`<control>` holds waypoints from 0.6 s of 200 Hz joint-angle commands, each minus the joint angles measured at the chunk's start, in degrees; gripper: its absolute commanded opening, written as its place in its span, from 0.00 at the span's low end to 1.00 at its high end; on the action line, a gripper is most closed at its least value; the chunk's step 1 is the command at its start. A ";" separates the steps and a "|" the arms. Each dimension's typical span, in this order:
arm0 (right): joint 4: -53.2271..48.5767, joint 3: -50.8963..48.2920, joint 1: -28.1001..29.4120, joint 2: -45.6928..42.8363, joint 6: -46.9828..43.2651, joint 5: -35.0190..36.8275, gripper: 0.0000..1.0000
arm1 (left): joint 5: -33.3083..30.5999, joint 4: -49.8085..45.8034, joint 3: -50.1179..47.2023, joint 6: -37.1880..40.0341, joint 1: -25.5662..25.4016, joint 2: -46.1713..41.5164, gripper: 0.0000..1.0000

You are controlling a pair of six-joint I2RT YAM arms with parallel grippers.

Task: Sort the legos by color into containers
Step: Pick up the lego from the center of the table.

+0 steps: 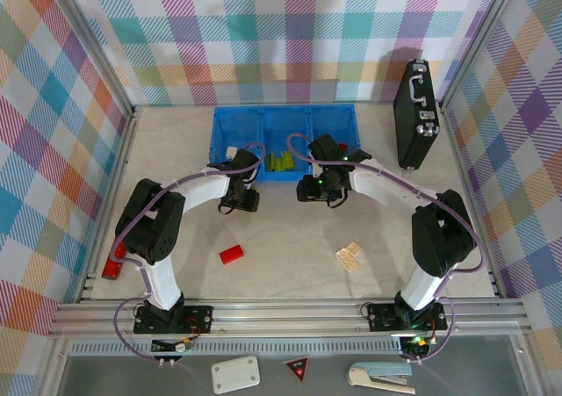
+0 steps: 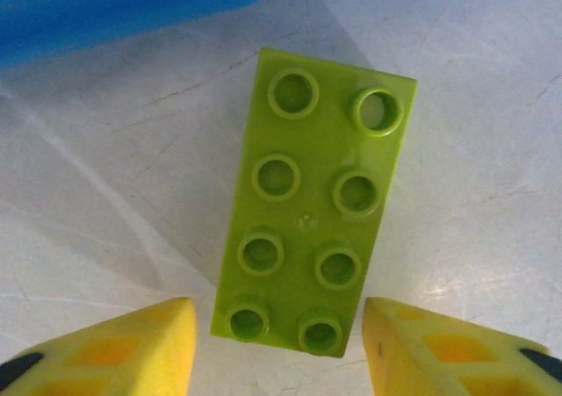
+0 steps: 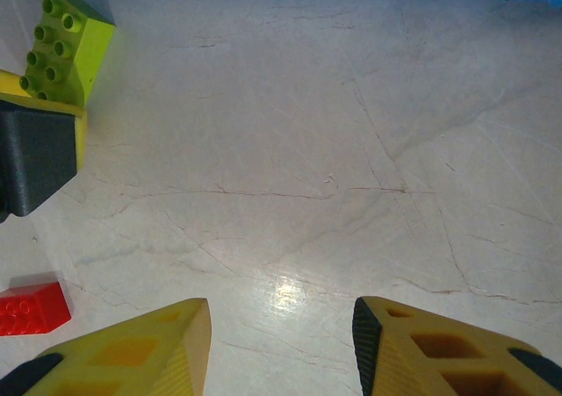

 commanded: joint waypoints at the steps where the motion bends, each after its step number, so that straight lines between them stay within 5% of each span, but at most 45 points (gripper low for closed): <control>1: -1.03 -0.27 0.46 -0.84 0.62 0.14 0.48 | 0.40 -0.57 0.73 0.62 -0.40 -0.06 0.46; 120: -1.34 -0.94 0.72 -1.99 0.71 0.67 0.48 | 1.83 -4.76 -1.92 0.88 -1.23 -7.78 0.34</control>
